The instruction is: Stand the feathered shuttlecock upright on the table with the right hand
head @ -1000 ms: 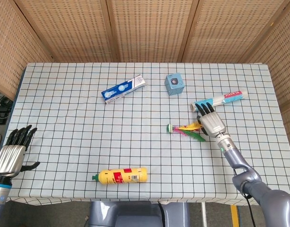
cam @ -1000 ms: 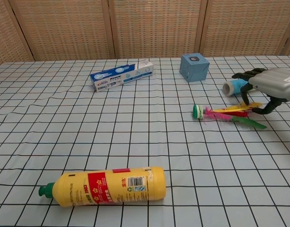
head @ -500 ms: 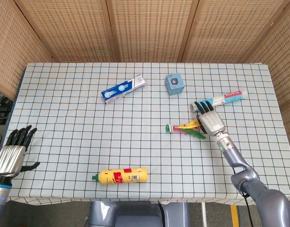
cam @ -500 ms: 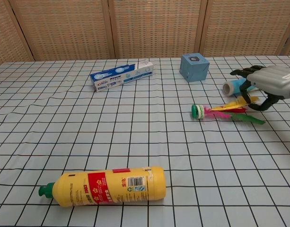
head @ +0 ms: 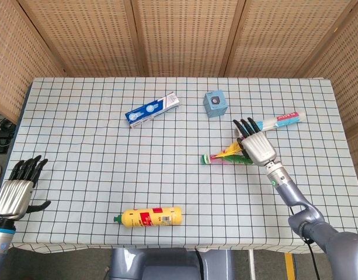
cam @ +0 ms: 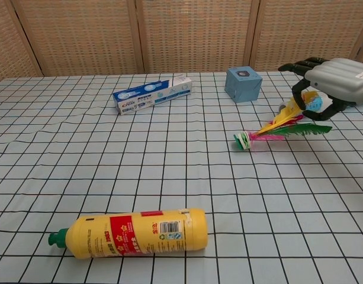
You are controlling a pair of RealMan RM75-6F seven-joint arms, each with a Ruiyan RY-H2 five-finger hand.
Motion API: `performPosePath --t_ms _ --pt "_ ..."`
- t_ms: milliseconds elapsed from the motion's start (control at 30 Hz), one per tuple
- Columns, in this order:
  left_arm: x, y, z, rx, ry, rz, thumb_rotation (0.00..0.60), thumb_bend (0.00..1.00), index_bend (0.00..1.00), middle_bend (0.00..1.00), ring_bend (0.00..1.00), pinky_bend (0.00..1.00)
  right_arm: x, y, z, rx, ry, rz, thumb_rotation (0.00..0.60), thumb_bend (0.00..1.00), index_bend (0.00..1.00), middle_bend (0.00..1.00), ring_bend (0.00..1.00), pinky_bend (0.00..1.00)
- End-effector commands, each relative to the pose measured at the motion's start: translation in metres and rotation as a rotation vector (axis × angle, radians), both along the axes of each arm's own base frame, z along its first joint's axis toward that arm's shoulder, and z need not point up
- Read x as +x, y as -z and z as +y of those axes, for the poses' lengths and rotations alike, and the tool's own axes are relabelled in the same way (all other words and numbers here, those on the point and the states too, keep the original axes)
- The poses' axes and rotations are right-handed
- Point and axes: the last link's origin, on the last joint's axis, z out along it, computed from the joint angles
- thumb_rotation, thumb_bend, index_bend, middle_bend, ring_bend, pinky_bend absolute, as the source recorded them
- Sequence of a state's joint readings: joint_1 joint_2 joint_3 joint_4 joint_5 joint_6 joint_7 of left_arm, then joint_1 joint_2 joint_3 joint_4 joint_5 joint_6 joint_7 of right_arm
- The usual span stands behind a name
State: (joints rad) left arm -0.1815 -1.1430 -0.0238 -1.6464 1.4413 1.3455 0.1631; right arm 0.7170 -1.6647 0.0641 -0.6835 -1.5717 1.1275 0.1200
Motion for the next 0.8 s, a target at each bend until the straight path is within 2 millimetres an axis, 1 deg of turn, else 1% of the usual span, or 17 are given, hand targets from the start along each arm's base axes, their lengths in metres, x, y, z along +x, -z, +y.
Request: performPosePath --t_ms 33,67,100,267,433,500,600,667,800 --pt "0.000 -0.001 -0.001 0.001 0.002 -0.004 0.600 0.00 0.00 0.00 0.00 0.00 0.022 -0.012 0.000 -0.026 -0.087 0.004 0.600 0.59 0.72 0.09 0.00 0.00" --pt "0.000 -0.002 -0.001 0.002 0.003 -0.008 0.600 0.00 0.00 0.00 0.00 0.00 0.037 -0.017 0.001 -0.037 -0.145 0.007 0.600 0.59 0.72 0.09 0.00 0.00" --pt "0.000 -0.003 -0.001 0.000 0.003 -0.011 0.600 0.00 0.00 0.00 0.00 0.00 0.044 -0.019 0.003 -0.038 -0.167 0.018 0.600 0.59 0.72 0.09 0.00 0.00" --pt "-0.003 -0.005 -0.003 -0.002 -0.001 -0.019 0.600 0.00 0.00 0.00 0.00 0.00 0.070 -0.026 0.012 -0.042 -0.251 0.087 0.600 0.59 0.72 0.09 0.00 0.00" --pt "-0.006 -0.006 -0.001 -0.005 -0.011 -0.018 0.600 0.00 0.00 0.00 0.00 0.00 0.094 -0.025 0.018 -0.041 -0.319 0.142 0.600 0.59 0.72 0.10 0.00 0.00" --pt "-0.006 -0.006 -0.001 -0.005 -0.011 -0.020 0.600 0.00 0.00 0.00 0.00 0.00 0.105 -0.021 0.020 -0.038 -0.346 0.154 0.600 0.59 0.72 0.10 0.00 0.00" --pt "-0.006 -0.006 -0.001 -0.005 -0.010 -0.020 0.600 0.00 0.00 0.00 0.00 0.00 0.116 -0.016 0.021 -0.032 -0.368 0.159 0.600 0.59 0.70 0.10 0.00 0.00" --pt "-0.007 -0.006 -0.001 -0.006 -0.012 -0.020 0.600 0.00 0.00 0.00 0.00 0.00 0.125 -0.009 0.019 -0.026 -0.382 0.172 0.600 0.59 0.70 0.10 0.00 0.00" --pt "-0.007 -0.007 -0.001 -0.005 -0.013 -0.024 0.600 0.00 0.00 0.00 0.00 0.00 0.132 0.003 0.019 -0.009 -0.389 0.191 0.600 0.59 0.70 0.10 0.00 0.00"
